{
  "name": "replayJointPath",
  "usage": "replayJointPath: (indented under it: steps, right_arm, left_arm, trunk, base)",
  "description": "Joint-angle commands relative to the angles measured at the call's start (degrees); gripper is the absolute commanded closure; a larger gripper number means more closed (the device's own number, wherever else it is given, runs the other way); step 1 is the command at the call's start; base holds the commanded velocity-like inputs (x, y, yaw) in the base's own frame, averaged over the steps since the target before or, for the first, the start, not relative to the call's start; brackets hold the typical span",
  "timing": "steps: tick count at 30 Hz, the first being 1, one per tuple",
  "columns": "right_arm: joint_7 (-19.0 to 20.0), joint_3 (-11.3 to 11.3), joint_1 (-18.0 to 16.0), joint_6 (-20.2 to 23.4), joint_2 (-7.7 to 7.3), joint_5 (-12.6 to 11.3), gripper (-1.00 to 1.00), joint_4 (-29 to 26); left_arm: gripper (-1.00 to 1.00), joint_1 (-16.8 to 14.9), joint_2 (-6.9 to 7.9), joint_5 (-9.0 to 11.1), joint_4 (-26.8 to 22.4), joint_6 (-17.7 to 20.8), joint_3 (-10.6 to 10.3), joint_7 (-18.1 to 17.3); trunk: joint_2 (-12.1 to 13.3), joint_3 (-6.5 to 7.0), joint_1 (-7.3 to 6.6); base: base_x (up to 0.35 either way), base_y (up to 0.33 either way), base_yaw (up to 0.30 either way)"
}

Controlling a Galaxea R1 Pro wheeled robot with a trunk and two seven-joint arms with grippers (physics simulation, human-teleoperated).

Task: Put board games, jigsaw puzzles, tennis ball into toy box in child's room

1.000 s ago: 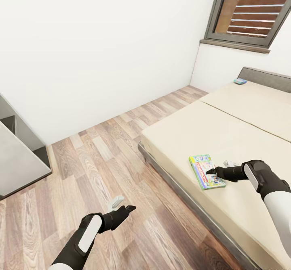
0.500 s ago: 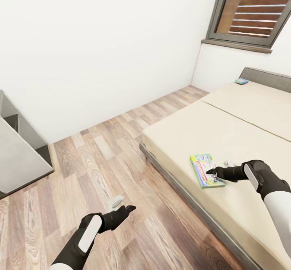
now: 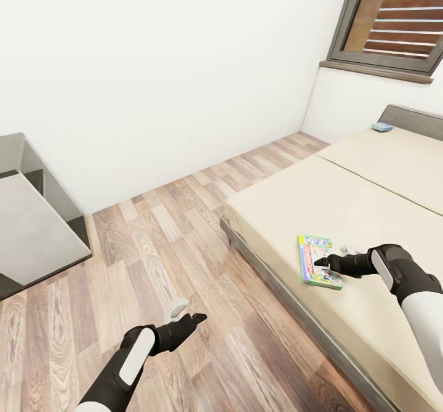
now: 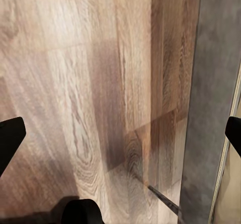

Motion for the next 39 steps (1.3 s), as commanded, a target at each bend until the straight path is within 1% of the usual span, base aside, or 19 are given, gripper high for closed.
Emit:
replayJointPath:
  steps: [1,39]
  right_arm:
    - [-0.2,-0.1,0.0,0.4,0.01,-0.5,-1.0,0.0]
    - [-0.2,-0.1,0.0,0.4,-0.02,-0.5,-1.0,-0.1]
  left_arm:
    - [-1.0,0.0,-0.01,-0.1,0.0,0.2,0.1,-0.2]
    - [-1.0,0.0,-0.01,-0.2,0.0,0.1,0.1,-0.1]
  trunk:
    - [0.0,-0.04,-0.01]
    - [0.0,-0.04,-0.01]
  base:
    - [-0.001,0.0,0.035]
    - [0.0,0.0,0.01]
